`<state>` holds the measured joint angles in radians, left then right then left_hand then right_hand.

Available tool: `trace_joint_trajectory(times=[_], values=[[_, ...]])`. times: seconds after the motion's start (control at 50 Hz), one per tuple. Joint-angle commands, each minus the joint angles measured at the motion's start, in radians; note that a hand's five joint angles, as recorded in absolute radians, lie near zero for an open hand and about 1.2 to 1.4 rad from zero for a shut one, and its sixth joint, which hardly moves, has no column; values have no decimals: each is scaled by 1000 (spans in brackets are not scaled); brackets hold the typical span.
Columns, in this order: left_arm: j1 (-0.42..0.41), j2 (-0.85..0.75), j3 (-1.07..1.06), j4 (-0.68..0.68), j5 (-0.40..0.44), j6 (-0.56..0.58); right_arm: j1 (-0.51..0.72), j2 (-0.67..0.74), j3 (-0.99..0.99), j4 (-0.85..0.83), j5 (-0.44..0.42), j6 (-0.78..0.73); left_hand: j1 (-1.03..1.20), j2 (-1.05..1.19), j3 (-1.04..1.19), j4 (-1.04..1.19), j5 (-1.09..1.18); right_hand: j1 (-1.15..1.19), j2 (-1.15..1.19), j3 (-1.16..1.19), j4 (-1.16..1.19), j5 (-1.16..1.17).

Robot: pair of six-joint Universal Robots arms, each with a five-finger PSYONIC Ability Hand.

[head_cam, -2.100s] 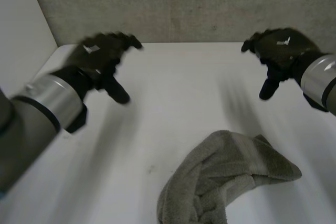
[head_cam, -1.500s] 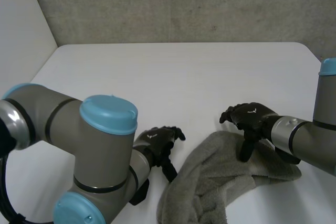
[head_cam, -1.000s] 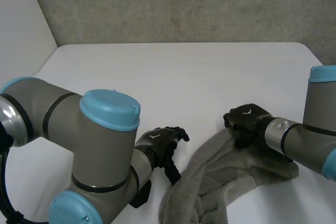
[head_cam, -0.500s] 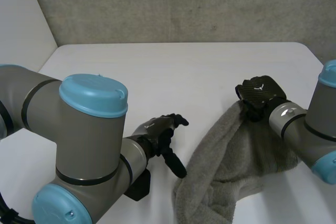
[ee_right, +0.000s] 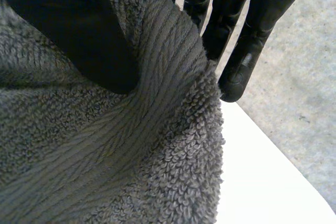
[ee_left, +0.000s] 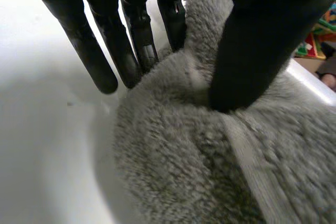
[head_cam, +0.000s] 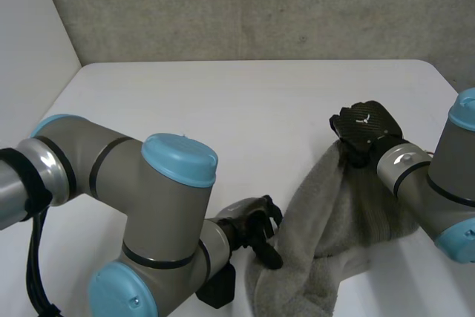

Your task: Fold the towel.

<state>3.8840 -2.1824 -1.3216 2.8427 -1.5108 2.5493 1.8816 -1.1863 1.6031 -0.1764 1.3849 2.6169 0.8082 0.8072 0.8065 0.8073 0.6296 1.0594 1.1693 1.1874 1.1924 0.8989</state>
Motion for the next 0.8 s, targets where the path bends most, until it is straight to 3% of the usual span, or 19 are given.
trace_joint_trajectory(times=[0.02,0.08,0.2,0.24,0.28,0.36,0.4,0.5,0.64,0.74,0.78,0.8], values=[[2,-5,28,7,17,8,8,10,-48,-28,6,-72,588,589,590,589,592,337,227,209,204,323],[20,6,65,10,15,9,36,13,-89,-69,10,-66,588,589,590,589,592,337,227,209,204,323],[158,102,159,110,-8,71,88,-1,-175,-299,83,-15,588,589,590,589,592,337,227,209,204,323],[198,136,177,165,-37,111,100,-6,-190,-377,114,6,588,589,590,589,592,337,227,209,204,323],[264,205,194,281,-104,220,109,-30,-206,-536,158,54,588,589,590,589,592,337,227,209,204,323],[299,262,186,382,-137,333,111,-69,-206,-624,169,98,588,589,590,589,592,337,227,209,204,323],[290,291,161,435,-125,397,123,-85,-201,-585,157,101,588,589,590,589,592,337,227,209,204,323],[290,306,76,455,-82,425,165,-67,-193,-436,103,100,588,589,590,589,592,337,227,209,204,323],[288,256,-46,442,-60,436,177,-33,-166,-228,43,95,588,589,590,589,592,337,227,209,204,323],[287,187,-133,402,-60,534,163,19,-138,-74,33,38,588,589,590,589,592,337,227,209,204,323],[288,162,-154,391,-57,568,160,33,-127,-31,33,5,527,528,529,528,531,337,227,209,204,323],[287,145,-174,386,-57,598,156,43,-117,4,39,-33,201,202,203,202,205,337,227,209,204,323]])
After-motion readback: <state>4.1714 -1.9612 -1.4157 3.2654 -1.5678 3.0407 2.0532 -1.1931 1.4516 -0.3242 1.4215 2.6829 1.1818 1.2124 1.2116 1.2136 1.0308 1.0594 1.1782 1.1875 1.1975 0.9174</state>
